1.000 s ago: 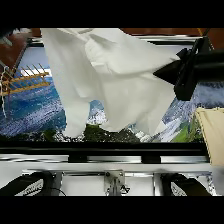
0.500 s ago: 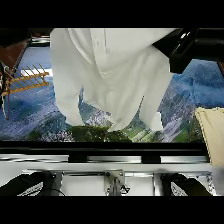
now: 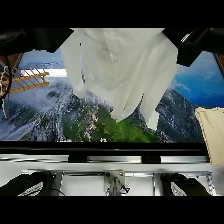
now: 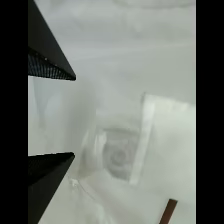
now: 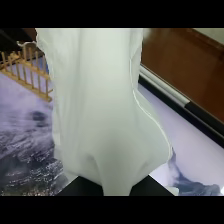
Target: Fold the shirts.
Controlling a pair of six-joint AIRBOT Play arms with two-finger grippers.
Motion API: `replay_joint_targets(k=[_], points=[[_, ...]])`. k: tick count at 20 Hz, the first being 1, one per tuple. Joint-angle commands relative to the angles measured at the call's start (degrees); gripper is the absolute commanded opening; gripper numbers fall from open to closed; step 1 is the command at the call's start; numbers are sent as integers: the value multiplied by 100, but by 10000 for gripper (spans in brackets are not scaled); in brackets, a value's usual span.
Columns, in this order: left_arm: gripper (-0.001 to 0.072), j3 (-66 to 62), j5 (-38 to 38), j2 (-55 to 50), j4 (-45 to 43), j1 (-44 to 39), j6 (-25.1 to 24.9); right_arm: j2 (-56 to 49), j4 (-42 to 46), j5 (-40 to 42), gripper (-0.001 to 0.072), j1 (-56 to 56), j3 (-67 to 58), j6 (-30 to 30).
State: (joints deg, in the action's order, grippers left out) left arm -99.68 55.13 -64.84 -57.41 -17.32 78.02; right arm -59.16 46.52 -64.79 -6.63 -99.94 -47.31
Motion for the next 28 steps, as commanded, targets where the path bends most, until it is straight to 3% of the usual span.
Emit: replay_joint_targets(k=[1,4,7,10,12,14,20,28], points=[[560,-4,42,192,-90,304,2,111,778,66,52,2,-4,-699],[560,-4,42,570,-92,660,4,129,2194,365,51,2,-4,-1827],[559,-4,46,925,-92,973,7,129,4503,1047,52,4,-7,-3178],[559,-4,48,1110,-92,1088,7,127,7208,1231,52,7,-109,-4627],[557,-4,70,1123,-94,1088,7,127,8308,1261,52,262,-323,-5268],[555,-2,107,1088,-138,1088,7,127,8253,1213,52,986,-592,-5574],[541,-2,125,975,-175,1088,11,98,7807,1045,52,2809,-833,-5716],[541,0,249,962,-570,1088,11,-146,7853,1486,53,3788,-833,-5884]])
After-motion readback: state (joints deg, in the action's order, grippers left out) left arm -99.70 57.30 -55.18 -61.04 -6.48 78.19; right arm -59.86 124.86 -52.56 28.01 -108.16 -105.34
